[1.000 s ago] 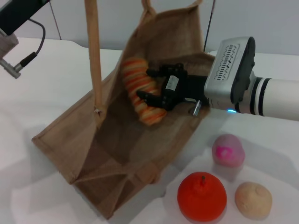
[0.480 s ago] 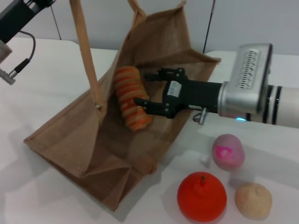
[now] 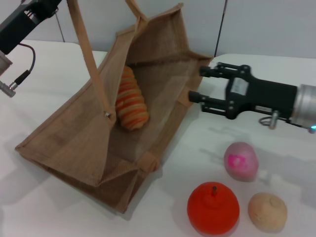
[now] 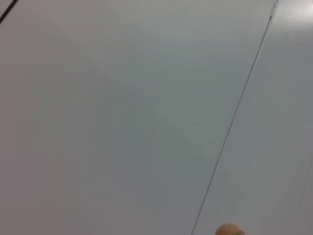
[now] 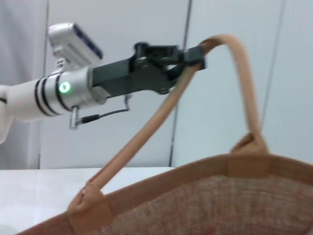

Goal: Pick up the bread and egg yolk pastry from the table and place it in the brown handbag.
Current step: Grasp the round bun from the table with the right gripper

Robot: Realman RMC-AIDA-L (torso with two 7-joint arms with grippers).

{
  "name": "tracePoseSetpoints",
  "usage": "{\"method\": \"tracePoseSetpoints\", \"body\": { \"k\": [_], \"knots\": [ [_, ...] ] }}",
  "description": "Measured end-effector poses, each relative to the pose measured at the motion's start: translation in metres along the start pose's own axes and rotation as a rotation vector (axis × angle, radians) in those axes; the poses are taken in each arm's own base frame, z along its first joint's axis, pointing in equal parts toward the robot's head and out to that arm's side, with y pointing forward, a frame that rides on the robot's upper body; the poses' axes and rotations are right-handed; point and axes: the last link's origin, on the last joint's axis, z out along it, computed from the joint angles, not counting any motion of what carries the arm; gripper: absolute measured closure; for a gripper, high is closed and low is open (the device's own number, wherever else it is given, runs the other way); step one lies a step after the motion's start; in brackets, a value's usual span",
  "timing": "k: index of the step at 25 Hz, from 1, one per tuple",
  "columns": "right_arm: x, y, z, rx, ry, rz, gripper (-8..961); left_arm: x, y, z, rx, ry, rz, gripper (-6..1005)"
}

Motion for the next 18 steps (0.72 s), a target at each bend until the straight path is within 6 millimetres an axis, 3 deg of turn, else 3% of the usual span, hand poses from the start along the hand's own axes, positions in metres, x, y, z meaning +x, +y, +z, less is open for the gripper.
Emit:
{"method": "tracePoseSetpoints", "body": {
  "k": [9,18],
  "knots": [
    [0.014,-0.010,-0.046,0.039,0.144,0.143,278,-0.002,-0.001,0.000,0.011,-0.010,0.004,848],
    [0.023,-0.005,-0.061,-0.044,0.350,0.244,279,-0.002,-0.002,-0.001,0.015,-0.012,0.005,846]
  ]
}}
